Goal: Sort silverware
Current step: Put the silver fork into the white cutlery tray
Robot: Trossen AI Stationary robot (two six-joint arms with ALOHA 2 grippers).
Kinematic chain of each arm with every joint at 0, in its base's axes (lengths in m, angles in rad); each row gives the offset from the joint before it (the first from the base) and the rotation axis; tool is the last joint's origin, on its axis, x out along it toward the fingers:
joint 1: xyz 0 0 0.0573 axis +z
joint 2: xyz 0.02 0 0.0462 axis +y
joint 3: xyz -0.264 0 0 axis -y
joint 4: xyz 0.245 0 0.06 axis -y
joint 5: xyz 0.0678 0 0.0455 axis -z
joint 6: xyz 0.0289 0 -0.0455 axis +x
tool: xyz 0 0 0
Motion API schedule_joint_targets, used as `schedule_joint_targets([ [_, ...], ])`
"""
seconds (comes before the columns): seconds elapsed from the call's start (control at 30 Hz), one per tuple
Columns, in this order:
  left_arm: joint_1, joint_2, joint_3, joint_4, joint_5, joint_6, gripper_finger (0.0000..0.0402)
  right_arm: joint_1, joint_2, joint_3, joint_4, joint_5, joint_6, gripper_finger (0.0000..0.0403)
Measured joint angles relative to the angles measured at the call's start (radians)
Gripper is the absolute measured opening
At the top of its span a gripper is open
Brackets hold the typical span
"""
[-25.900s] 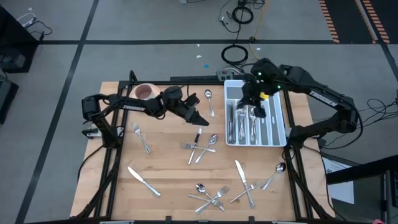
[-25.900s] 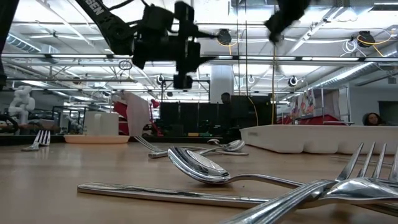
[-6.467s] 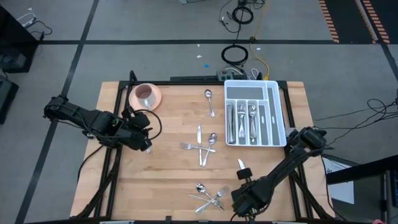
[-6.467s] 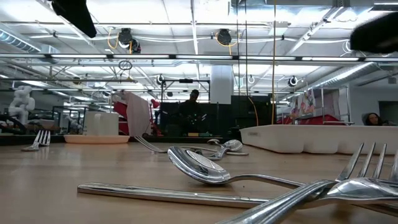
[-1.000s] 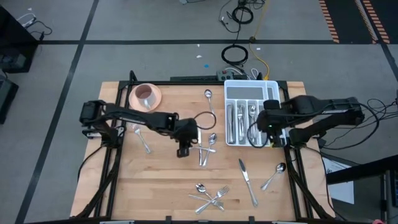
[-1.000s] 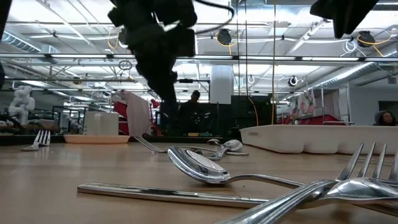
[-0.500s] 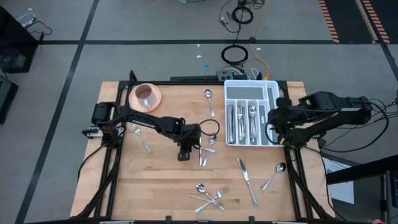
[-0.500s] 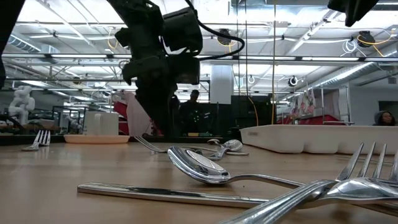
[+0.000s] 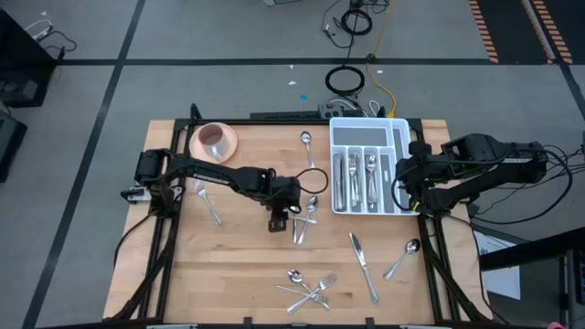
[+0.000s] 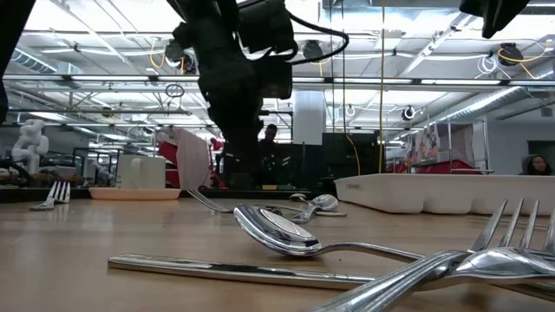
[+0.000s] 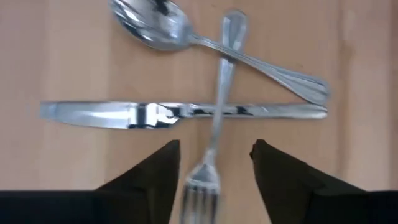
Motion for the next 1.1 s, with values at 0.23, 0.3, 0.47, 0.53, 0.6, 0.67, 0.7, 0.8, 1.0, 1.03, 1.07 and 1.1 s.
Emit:
schedule_joint_targets([
  [0.23, -0.003, 0.000, 0.000, 0.013, -0.046, -0.005, 0.0250, 0.000, 0.000, 0.000, 0.000, 0.000, 0.003, 0.0100],
  [0.3, -0.006, 0.000, 0.000, 0.008, -0.046, -0.004, 0.0250, 0.000, 0.000, 0.000, -0.001, 0.000, 0.004, 0.0100],
  [0.47, -0.012, 0.000, 0.000, 0.015, -0.057, 0.001, 0.0251, 0.000, 0.000, 0.000, -0.004, 0.015, 0.008, 0.0100],
  [0.53, -0.014, 0.000, -0.001, 0.016, -0.099, -0.018, 0.0251, 0.000, 0.000, 0.000, -0.004, 0.023, 0.008, 0.0100],
  [0.6, -0.017, 0.000, -0.002, 0.015, -0.133, -0.050, 0.0251, 0.000, 0.000, 0.000, -0.004, 0.025, 0.008, 0.0100],
  [0.67, -0.018, 0.000, -0.002, 0.016, -0.133, -0.059, 0.0251, 0.000, 0.000, 0.000, -0.004, 0.026, 0.008, 0.0100],
  [0.7, -0.018, 0.000, -0.004, 0.019, -0.132, -0.059, 0.0251, 0.000, 0.000, 0.000, -0.004, 0.026, 0.008, 0.0100],
  [0.8, -0.024, 0.000, -0.019, 0.017, -0.117, -0.059, 0.0251, 0.000, 0.000, 0.000, -0.004, 0.026, 0.008, 0.0100],
  [1.0, -0.059, 0.002, -0.028, 0.020, -0.105, 0.015, 0.0251, 0.000, 0.000, 0.000, -0.005, 0.026, 0.007, 0.0100],
  [1.03, -0.064, 0.012, -0.028, 0.030, -0.103, 0.030, 0.0251, 0.000, 0.000, -0.001, -0.005, 0.026, 0.007, 0.0100],
  [1.07, -0.068, 0.019, -0.028, 0.039, -0.101, 0.043, 0.0251, 0.000, 0.000, -0.001, -0.005, 0.026, 0.007, 0.0100],
  [1.1, -0.071, 0.026, -0.028, 0.036, -0.100, 0.050, 0.0251, 0.000, 0.000, -0.001, -0.005, 0.027, 0.007, 0.0100],
])
